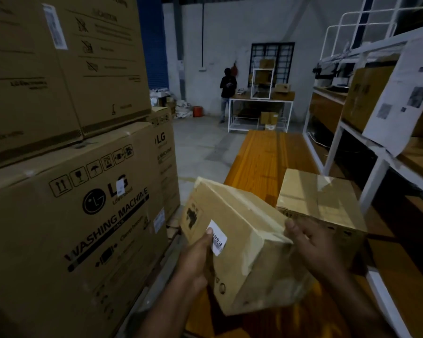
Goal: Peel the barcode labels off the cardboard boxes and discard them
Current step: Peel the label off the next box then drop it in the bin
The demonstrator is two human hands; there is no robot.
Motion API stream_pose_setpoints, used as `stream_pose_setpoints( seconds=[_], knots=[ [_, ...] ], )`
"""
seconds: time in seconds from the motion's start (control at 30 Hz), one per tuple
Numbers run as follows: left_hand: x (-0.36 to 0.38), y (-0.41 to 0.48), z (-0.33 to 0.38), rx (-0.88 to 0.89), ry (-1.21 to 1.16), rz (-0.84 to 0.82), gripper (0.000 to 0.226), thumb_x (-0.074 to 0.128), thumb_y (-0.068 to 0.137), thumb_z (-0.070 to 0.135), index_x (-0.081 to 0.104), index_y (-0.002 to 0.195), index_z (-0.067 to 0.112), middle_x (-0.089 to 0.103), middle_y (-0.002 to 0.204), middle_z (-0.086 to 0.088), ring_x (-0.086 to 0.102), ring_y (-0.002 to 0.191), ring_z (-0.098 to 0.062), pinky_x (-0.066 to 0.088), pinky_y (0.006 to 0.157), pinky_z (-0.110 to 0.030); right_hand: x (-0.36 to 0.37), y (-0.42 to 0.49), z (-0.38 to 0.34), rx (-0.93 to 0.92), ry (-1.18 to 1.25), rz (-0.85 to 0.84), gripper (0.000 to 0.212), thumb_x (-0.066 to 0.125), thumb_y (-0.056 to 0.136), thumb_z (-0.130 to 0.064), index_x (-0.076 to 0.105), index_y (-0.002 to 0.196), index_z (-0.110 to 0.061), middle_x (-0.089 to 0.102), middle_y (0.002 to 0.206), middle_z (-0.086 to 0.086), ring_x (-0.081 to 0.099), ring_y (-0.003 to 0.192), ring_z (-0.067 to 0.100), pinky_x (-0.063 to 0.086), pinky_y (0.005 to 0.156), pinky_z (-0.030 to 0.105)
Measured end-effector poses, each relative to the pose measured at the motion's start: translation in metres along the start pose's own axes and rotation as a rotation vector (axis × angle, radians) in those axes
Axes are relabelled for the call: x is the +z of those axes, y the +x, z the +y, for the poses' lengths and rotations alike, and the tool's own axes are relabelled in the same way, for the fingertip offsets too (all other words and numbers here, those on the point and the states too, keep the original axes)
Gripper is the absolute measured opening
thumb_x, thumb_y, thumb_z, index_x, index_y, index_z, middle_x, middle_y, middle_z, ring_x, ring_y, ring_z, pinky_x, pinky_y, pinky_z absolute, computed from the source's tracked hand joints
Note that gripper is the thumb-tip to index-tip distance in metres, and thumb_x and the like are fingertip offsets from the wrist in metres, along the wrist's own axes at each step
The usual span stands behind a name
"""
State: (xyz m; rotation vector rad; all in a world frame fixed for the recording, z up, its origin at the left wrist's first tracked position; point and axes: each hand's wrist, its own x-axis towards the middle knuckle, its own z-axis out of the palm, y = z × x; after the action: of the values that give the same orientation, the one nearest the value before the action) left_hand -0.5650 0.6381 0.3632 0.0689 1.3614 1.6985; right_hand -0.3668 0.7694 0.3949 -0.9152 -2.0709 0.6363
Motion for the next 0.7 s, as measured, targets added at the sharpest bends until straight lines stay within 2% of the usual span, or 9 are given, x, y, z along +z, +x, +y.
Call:
stream_pose_setpoints(
  seconds=[0.1,0.23,0.3,0.33,0.4,0.47,0.53,0.6,0.7],
  knots=[
    [0.004,0.002,0.012,0.261,0.130,0.082,0.037,0.074,0.089,0.023,0.064,0.123,0.012,0.073,0.111,-0.009,0.070,0.094,-0.025,0.054,0.063,-0.028,0.004,-0.009,-0.012,0.095,0.100,-0.131,0.074,0.027,0.069,-0.092,0.068,0.086,-0.032,0.066,0.084,-0.011,0.061,0.079,0.002,0.051,0.065,0.034],
    [0.010,-0.011,0.039,0.533,0.487,0.018,0.032,0.075,0.088,0.028,0.060,0.116,0.019,0.071,0.108,0.001,0.067,0.092,-0.010,0.055,0.071,-0.020,0.012,-0.018,-0.031,0.102,0.150,-0.179,0.062,0.030,0.084,-0.078,0.057,0.125,-0.040,0.062,0.121,-0.019,0.057,0.108,-0.001,0.045,0.089,0.027],
    [0.009,-0.017,0.059,0.597,0.667,-0.067,0.045,0.074,0.081,0.043,0.059,0.120,0.025,0.072,0.109,0.006,0.069,0.098,-0.011,0.057,0.086,-0.032,0.013,-0.025,-0.046,0.150,0.351,-0.232,0.050,0.041,0.090,-0.065,0.046,0.135,-0.042,0.062,0.121,-0.026,0.057,0.107,-0.006,0.044,0.092,0.022],
    [0.008,-0.019,0.069,0.618,0.768,-0.086,0.056,0.071,0.077,0.049,0.056,0.128,0.030,0.071,0.118,0.009,0.068,0.106,-0.013,0.055,0.093,-0.040,0.014,-0.030,-0.053,0.195,0.478,-0.301,0.048,0.048,0.088,-0.058,0.042,0.133,-0.044,0.066,0.111,-0.027,0.062,0.097,-0.005,0.050,0.087,0.024],
    [0.010,-0.026,0.088,0.683,1.009,-0.118,0.067,0.068,0.080,0.046,0.044,0.142,0.039,0.060,0.134,0.018,0.061,0.118,-0.009,0.050,0.101,-0.040,0.020,-0.041,-0.062,0.276,0.589,-0.463,0.049,0.063,0.085,-0.053,0.041,0.127,-0.040,0.074,0.092,-0.007,0.068,0.073,0.009,0.056,0.067,0.034],
    [0.014,-0.036,0.101,0.725,1.184,-0.176,0.061,0.068,0.088,0.031,0.041,0.140,0.047,0.061,0.128,0.025,0.062,0.110,-0.003,0.053,0.094,-0.035,0.025,-0.053,-0.067,0.320,0.574,-0.586,0.052,0.067,0.080,-0.049,0.042,0.123,-0.031,0.070,0.076,0.013,0.064,0.062,0.021,0.049,0.056,0.035],
    [0.016,-0.036,0.109,0.676,1.212,-0.259,0.060,0.067,0.090,0.015,0.047,0.139,0.045,0.067,0.120,0.021,0.066,0.100,-0.001,0.056,0.091,-0.036,0.022,-0.061,-0.070,0.329,0.504,-0.674,0.039,0.067,0.083,-0.043,0.052,0.115,-0.026,0.068,0.067,0.010,0.064,0.061,0.023,0.047,0.054,0.029],
    [0.017,-0.033,0.108,0.539,1.138,-0.316,0.058,0.065,0.091,0.003,0.052,0.140,0.032,0.066,0.127,0.011,0.064,0.099,0.001,0.054,0.096,-0.030,0.013,-0.063,-0.073,0.307,0.334,-0.719,0.016,0.067,0.088,-0.040,0.066,0.088,-0.024,0.069,0.061,0.001,0.067,0.059,0.017,0.049,0.056,0.025],
    [0.023,-0.030,0.105,0.556,1.166,-0.354,0.042,0.060,0.096,0.008,0.063,0.132,0.030,0.069,0.121,0.015,0.066,0.101,0.003,0.054,0.090,-0.024,0.003,-0.053,-0.068,0.206,-0.048,-0.599,0.037,0.062,0.087,-0.050,0.064,0.064,-0.021,0.070,0.059,-0.001,0.064,0.055,0.005,0.052,0.062,0.028]
  ],
)
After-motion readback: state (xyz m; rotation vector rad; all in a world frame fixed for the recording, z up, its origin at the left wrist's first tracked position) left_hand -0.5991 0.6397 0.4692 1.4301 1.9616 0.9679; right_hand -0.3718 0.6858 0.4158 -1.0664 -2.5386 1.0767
